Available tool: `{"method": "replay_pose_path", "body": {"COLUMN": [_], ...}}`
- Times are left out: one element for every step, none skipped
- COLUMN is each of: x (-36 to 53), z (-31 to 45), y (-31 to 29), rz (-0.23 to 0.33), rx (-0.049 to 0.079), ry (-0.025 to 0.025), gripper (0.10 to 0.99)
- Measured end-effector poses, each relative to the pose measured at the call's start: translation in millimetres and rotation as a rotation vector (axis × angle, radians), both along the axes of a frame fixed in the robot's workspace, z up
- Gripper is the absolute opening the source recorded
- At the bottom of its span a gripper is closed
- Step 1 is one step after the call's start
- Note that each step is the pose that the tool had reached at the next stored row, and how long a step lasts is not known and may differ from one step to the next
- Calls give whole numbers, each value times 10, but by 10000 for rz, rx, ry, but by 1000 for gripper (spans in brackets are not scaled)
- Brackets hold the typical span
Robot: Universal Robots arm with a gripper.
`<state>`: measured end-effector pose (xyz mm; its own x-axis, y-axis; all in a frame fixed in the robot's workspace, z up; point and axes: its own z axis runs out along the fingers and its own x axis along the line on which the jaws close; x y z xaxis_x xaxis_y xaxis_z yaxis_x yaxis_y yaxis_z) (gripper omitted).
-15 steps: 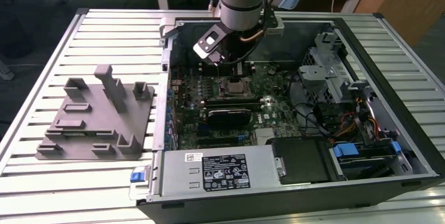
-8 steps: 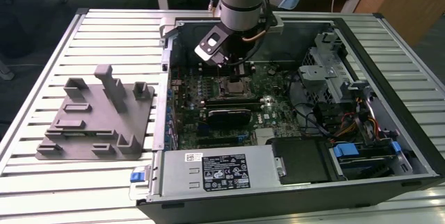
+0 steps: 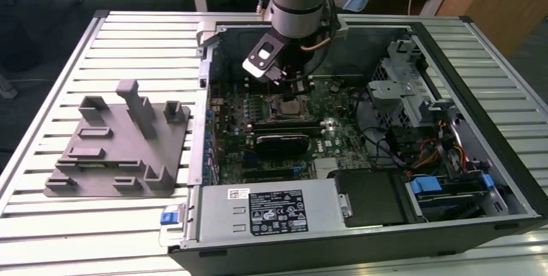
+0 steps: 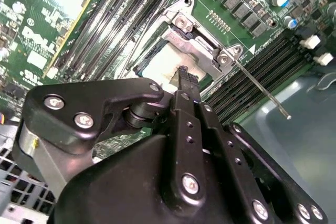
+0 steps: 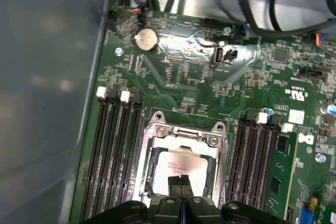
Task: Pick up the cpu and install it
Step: 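Close the cpu cover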
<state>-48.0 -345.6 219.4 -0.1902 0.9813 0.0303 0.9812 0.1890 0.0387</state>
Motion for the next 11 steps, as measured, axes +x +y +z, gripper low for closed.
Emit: {"method": "replay_pose_path", "body": {"x": [0,0,0,0,0,0,0,0,0,0,0], "z": [0,0,0,0,0,0,0,0,0,0,-1], "y": [0,0,0,0,0,0,0,0,0,0,0], "rz": [135,266,394,516,639,762,894,1036,1202,1366,1547], "rx": [0,0,0,0,0,0,0,0,0,0,-1], "ry": [1,0,0,0,0,0,1,0,0,1,0], "gripper": [106,106,106,106,106,106,106,106,106,106,106]}}
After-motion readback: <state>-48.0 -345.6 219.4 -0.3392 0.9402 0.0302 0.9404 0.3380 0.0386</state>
